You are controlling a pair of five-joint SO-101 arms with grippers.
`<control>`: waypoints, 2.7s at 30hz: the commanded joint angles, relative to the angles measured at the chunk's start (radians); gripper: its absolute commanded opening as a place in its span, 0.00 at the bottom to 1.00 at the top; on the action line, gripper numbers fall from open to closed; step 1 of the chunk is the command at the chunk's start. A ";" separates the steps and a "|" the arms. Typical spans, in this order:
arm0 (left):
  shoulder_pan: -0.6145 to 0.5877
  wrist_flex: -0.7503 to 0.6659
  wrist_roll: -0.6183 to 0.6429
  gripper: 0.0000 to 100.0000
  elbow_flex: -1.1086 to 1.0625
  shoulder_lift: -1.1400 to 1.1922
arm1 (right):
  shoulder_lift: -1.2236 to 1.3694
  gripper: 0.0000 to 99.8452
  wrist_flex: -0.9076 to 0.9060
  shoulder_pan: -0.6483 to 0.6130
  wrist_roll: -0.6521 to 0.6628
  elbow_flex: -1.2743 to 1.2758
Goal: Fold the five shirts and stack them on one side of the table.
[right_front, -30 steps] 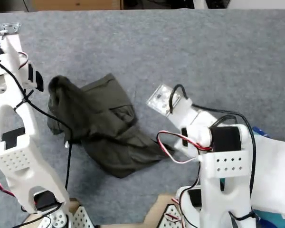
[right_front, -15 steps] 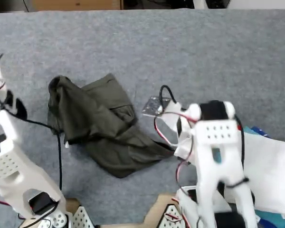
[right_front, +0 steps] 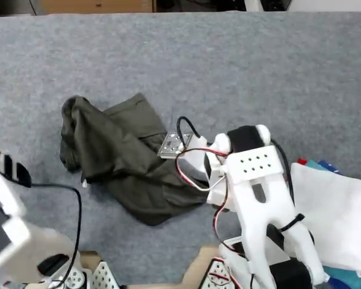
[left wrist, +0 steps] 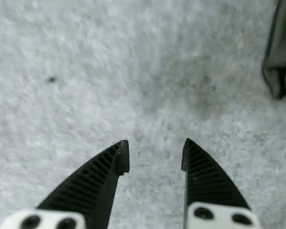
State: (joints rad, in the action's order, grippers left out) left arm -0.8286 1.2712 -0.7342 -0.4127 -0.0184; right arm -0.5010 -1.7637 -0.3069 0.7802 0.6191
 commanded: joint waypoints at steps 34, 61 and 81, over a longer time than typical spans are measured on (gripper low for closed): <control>0.107 -0.250 0.158 0.19 -0.965 -1.058 | 0.381 0.09 0.404 0.047 -0.029 0.130; 0.110 -0.250 0.158 0.19 -0.965 -1.058 | 0.048 0.01 0.236 0.097 -0.037 -0.001; 0.137 -0.253 0.158 0.19 -0.999 -1.061 | 0.081 0.29 0.318 0.093 -0.226 0.180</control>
State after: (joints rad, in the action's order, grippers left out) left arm -0.7150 1.0242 -0.5808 -1.4162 -1.0664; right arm -0.4181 -1.4906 -0.2225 0.5623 0.7710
